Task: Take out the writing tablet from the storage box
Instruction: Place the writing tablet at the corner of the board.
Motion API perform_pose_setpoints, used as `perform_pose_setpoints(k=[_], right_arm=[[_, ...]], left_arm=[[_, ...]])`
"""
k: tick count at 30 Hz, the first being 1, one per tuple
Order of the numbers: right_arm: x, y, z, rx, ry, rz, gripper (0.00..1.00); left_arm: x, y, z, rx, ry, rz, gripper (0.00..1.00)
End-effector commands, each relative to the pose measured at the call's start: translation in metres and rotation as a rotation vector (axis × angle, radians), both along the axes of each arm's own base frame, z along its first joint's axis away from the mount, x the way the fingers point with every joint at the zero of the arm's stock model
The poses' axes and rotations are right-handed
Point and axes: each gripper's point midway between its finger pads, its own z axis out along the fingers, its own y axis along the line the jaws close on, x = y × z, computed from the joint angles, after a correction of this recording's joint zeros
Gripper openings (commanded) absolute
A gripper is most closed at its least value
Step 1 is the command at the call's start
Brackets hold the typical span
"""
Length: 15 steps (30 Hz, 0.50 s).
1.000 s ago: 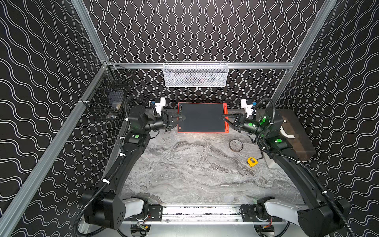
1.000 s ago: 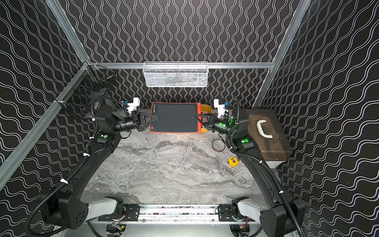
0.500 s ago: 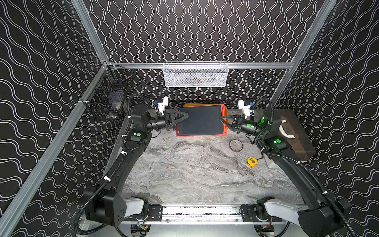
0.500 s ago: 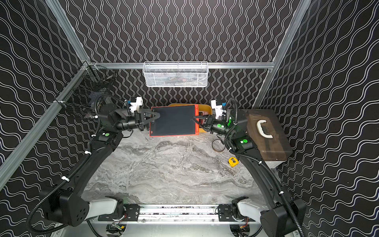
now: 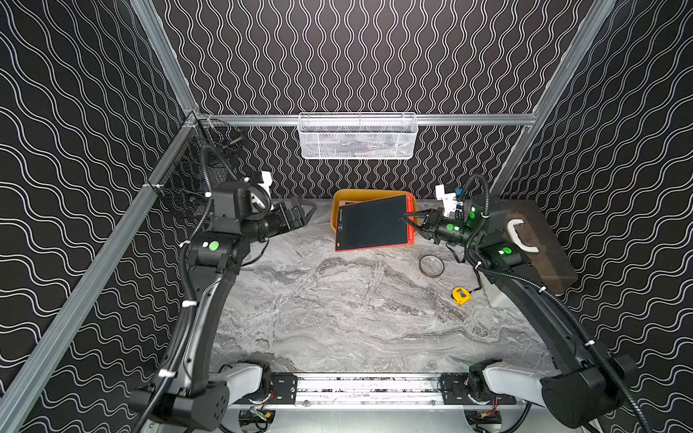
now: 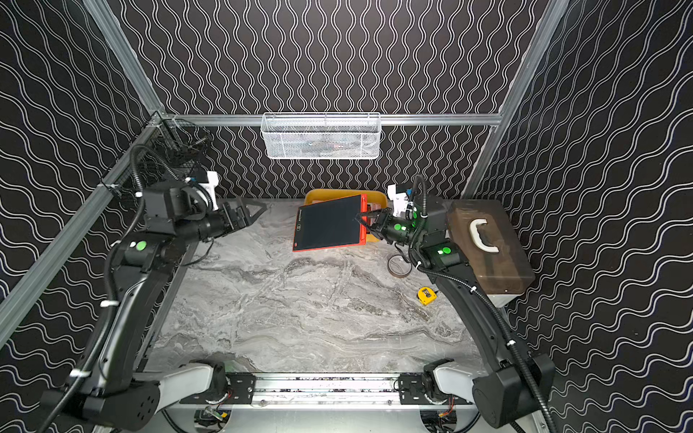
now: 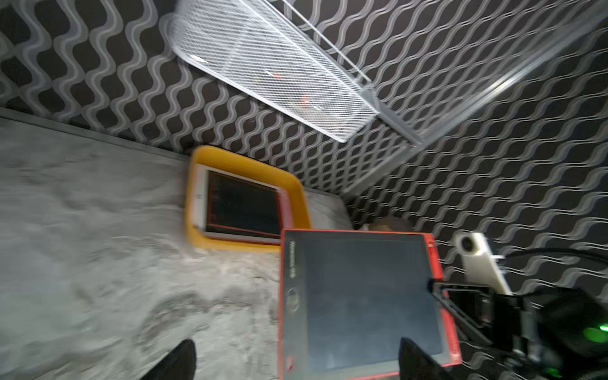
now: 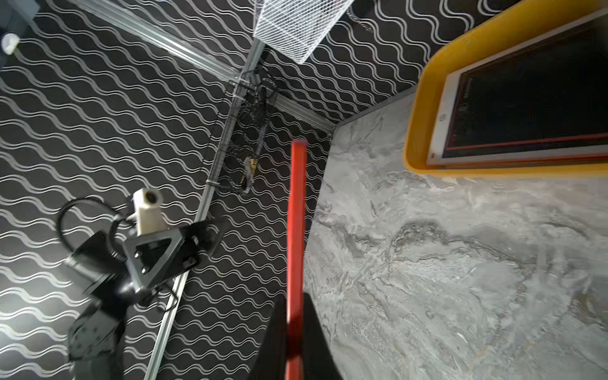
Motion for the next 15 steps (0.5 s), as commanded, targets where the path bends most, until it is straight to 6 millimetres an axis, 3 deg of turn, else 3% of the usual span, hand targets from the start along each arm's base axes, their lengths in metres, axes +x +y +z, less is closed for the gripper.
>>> perform_pose_setpoints(k=[1, 9, 14, 15], right_arm=[[0.012, -0.001, -0.006, -0.022, 0.004, -0.036, 0.00], [0.022, 0.011, -0.043, -0.079, 0.050, -0.061, 0.00], [0.012, 0.040, -0.066, -0.077, 0.086, -0.034, 0.00], [0.005, 0.049, -0.080, -0.096, 0.108, -0.014, 0.00]], left_arm=[[-0.025, 0.038, -0.032, 0.212, 0.085, 0.137, 0.99], [-0.053, 0.006, -0.042, -0.081, 0.093, 0.075, 0.99], [-0.076, -0.005, -0.049, -0.167, 0.111, 0.052, 0.99], [-0.081, -0.005, -0.048, -0.165, 0.109, 0.049, 0.99]])
